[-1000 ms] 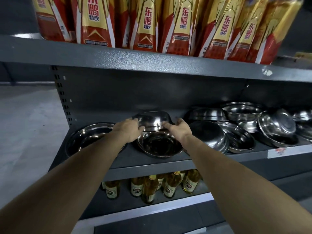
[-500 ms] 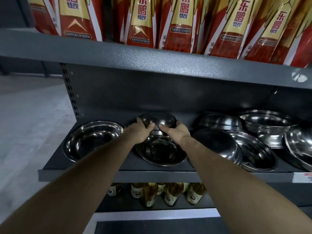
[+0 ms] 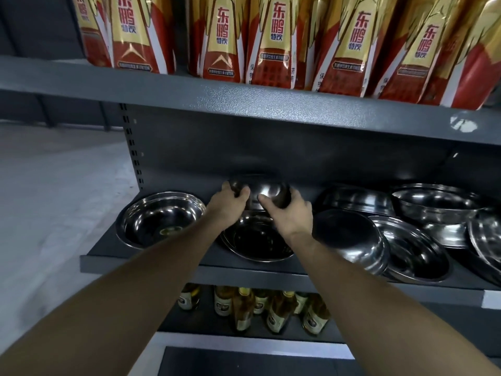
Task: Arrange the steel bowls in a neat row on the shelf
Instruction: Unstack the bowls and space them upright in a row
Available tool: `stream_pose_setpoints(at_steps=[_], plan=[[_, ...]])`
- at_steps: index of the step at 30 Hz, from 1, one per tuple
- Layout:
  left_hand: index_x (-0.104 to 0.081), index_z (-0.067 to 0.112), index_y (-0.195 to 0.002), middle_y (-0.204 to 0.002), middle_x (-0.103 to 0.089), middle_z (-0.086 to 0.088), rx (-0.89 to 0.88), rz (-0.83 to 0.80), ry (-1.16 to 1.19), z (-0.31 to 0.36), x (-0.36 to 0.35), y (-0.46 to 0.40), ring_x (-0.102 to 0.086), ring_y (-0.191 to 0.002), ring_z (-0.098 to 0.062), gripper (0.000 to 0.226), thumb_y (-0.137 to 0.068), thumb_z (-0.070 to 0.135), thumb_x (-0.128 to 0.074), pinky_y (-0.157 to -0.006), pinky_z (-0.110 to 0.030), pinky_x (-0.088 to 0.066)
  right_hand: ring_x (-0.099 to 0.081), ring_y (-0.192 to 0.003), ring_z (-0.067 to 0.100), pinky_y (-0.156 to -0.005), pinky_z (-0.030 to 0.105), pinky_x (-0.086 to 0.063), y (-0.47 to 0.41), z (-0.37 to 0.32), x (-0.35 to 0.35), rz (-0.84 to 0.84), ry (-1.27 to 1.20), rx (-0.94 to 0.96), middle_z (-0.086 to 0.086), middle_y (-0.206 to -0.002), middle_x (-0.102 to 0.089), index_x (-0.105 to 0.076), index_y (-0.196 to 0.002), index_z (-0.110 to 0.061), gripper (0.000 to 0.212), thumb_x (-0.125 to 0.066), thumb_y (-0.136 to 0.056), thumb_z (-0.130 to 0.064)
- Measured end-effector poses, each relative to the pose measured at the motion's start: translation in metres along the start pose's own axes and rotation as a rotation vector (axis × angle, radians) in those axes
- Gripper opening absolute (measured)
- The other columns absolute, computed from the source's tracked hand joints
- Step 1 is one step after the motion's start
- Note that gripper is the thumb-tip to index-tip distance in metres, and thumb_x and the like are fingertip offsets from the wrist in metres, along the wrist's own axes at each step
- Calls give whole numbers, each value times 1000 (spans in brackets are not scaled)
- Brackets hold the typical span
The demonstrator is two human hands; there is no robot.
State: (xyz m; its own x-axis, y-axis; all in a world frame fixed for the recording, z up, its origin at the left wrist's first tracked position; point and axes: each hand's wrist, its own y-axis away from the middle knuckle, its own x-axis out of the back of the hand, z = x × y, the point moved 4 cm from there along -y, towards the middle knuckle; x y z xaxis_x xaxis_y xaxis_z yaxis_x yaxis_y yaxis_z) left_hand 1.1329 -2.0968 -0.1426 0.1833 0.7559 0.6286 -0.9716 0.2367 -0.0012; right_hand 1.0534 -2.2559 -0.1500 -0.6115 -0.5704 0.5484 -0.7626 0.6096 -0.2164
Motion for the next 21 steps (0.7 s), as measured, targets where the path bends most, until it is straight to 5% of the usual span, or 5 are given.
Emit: stream_pose_setpoints(at_steps=[3,7,13,17,21], plan=[[-46,16,-132,-124,-64,-5,-21,99,95,3,6,11,-58,-116,-28,54,-95,55,-42,-94,-36,-45,-39,-136,22,-113,38,-38,11,-3,2,49,10,95,6,-141,-51,-36,-150,-23,106,-62,-66,-82],[-42,18,-140,-132,-59,-8,-5,178,194,1,16,24,-45,-132,-32,59,-94,56,-40,-110,-48,-37,-38,-134,22,-114,38,-36,28,-9,6,108,32,216,1,-145,-40,-25,-152,-29,103,-70,-69,-72],[-42,18,-144,-131,-61,-2,-34,167,552,-5,40,35,-55,-124,-24,57,-96,50,-43,-109,-40,-39,-49,-122,17,-101,20,-33,53,-29,2,51,-59,201,-6,-121,-41,-12,-152,-43,110,-81,-71,-13],[-39,25,-149,-146,-48,6,-17,94,703,-10,57,41,-44,-136,-21,71,-91,66,-34,-116,-45,-32,-59,-111,10,-96,23,-44,74,-44,5,132,-189,155,-5,-135,-58,-23,-153,-34,81,-57,-84,-7],[-44,25,-144,-143,-52,-2,115,22,786,-22,65,44,-48,-132,-27,91,-78,84,-24,-115,-47,-32,-56,-119,19,-93,26,-38,89,-51,11,308,-514,-148,-2,-122,-61,-47,-141,-25,41,-38,-100,-27]])
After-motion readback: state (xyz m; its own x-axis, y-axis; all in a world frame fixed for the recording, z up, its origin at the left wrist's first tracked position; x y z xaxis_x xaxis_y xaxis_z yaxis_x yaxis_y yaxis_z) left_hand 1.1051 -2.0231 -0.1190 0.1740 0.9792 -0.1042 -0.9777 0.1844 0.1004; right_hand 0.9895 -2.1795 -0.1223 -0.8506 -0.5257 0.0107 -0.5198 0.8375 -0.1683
